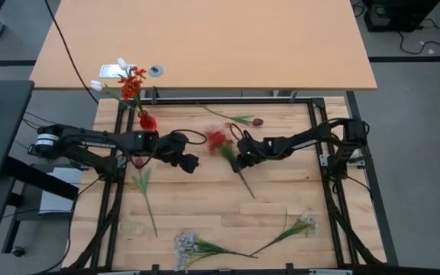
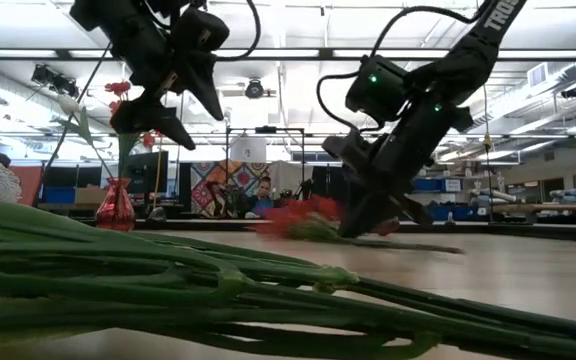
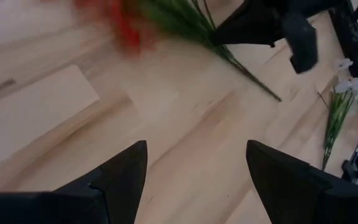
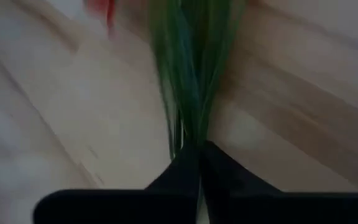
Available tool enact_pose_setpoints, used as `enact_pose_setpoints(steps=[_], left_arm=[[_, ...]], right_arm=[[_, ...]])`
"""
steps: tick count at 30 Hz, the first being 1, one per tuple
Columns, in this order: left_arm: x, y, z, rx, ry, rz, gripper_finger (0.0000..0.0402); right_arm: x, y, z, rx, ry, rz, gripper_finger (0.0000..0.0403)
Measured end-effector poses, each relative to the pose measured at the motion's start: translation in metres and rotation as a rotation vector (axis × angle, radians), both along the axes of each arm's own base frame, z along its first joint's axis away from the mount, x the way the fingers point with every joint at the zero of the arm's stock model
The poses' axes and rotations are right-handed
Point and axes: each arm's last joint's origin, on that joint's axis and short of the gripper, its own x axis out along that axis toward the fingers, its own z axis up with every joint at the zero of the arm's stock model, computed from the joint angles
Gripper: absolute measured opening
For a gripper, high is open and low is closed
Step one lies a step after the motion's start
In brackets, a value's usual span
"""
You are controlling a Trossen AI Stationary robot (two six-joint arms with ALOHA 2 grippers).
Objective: Sort flowers into vase by color
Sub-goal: Put the red flowers into the red vase
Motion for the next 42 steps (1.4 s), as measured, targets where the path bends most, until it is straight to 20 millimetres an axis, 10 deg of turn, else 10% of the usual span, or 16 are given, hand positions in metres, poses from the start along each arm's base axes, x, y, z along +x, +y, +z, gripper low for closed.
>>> enact_pose_setpoints(steps=[18,36,42], left_arm=[[-0.004,0.044,0.067,0.448,-0.524,-0.060,0.0279],[0.017,0.081,0.083,0.662,-0.800,-0.165,0.0277],[0.014,0.092,0.086,0.731,-0.775,-0.141,0.0203]], right_arm=[[-0.004,-0.029,0.128,-0.370,-0.732,-0.068,0.0002],[0.001,-0.038,0.170,-0.660,-0.707,0.162,0.0001],[0.003,-0.042,0.180,-0.724,-0.678,0.192,0.0002]])
